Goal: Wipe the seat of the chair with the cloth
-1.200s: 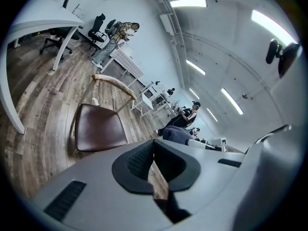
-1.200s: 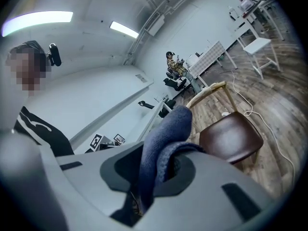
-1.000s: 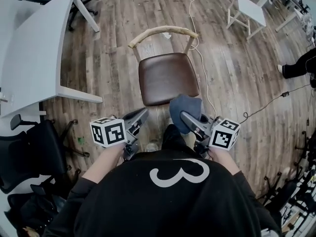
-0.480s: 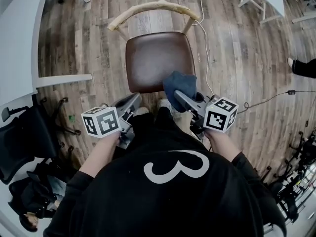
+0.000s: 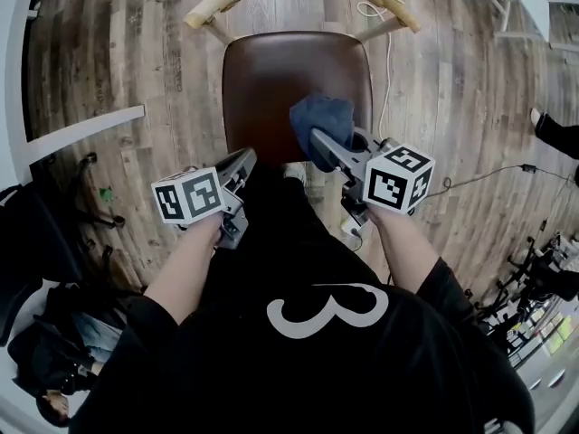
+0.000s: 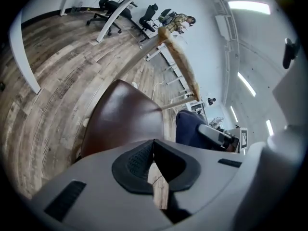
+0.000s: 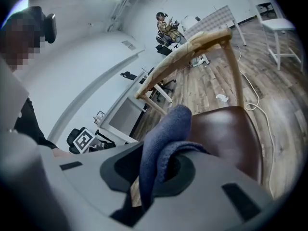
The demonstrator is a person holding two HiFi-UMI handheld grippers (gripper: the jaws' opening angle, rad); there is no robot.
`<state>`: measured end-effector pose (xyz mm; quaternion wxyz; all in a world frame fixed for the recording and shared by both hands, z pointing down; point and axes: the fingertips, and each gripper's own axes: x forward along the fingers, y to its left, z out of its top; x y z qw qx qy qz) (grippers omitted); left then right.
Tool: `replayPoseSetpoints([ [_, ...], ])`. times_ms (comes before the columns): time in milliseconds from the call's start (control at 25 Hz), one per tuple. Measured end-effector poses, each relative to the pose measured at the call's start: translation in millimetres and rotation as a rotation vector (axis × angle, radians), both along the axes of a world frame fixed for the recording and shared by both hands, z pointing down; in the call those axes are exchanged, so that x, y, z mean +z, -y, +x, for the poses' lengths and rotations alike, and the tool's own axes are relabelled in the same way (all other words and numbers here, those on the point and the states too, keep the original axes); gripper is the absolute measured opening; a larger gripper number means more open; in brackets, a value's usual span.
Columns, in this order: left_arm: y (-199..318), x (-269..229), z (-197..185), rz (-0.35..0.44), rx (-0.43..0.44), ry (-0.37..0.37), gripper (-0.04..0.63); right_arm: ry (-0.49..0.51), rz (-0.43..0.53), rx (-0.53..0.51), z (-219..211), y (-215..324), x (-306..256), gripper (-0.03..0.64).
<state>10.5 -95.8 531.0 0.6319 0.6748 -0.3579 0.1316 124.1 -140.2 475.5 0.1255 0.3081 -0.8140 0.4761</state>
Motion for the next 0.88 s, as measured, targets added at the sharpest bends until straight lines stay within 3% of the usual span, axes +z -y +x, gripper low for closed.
replayPoseSetpoints([
  [280, 18.0, 45.5, -34.8, -0.041, 0.064, 0.037, 0.014, -0.019, 0.033, -0.045, -64.9, 58.9, 36.2, 0.049],
  [600, 46.7, 74.1, -82.6, -0.054, -0.013, 0.046, 0.015, -0.067, 0.097, -0.152, -144.2, 96.0, 67.2, 0.049],
  [880, 40.9, 92.5, -97.9, -0.083, -0.024, 0.043, 0.014, -0.163, 0.158, -0.223, -178.4, 110.9, 103.5, 0.049],
])
